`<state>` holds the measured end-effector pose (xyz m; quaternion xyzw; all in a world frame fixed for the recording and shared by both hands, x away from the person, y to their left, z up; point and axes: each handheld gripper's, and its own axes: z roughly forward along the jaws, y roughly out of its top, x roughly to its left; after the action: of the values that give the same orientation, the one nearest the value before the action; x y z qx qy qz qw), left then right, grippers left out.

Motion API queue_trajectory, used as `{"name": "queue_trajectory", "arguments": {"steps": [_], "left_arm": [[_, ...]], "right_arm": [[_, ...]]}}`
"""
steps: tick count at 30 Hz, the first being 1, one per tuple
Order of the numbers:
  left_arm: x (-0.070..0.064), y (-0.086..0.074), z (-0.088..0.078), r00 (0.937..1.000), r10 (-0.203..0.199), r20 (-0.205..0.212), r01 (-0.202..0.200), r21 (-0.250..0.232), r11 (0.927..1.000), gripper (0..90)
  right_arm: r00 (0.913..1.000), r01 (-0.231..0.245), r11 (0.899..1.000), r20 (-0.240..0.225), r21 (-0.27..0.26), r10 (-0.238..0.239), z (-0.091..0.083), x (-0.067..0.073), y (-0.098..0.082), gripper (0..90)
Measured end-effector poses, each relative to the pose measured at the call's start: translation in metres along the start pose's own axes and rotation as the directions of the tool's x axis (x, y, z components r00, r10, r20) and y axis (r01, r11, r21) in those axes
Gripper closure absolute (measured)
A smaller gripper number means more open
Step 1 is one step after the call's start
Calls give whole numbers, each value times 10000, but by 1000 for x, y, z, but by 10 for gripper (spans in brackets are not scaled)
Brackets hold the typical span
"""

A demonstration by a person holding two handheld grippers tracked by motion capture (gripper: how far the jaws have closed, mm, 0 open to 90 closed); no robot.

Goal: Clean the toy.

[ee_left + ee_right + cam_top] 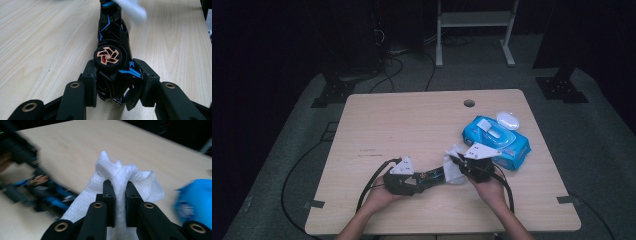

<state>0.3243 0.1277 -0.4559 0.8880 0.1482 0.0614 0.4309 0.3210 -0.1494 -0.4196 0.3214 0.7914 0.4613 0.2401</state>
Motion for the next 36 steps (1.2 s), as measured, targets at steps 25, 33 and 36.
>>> {"name": "queue_trajectory", "arguments": {"steps": [25,33,36], "left_arm": [[1,0,0,9999,-99,101,100,-152,9998,576],[1,0,0,9999,-136,103,138,-168,9998,577],[2,-1,-1,9995,-280,167,284,-233,9993,577]], "right_arm": [[9882,-147,9988,-1516,471,217,8,24,-9,785],[9687,0,9996,-2483,298,74,27,46,0,806],[9843,15,9994,-1764,342,45,23,36,-2,814]]}}
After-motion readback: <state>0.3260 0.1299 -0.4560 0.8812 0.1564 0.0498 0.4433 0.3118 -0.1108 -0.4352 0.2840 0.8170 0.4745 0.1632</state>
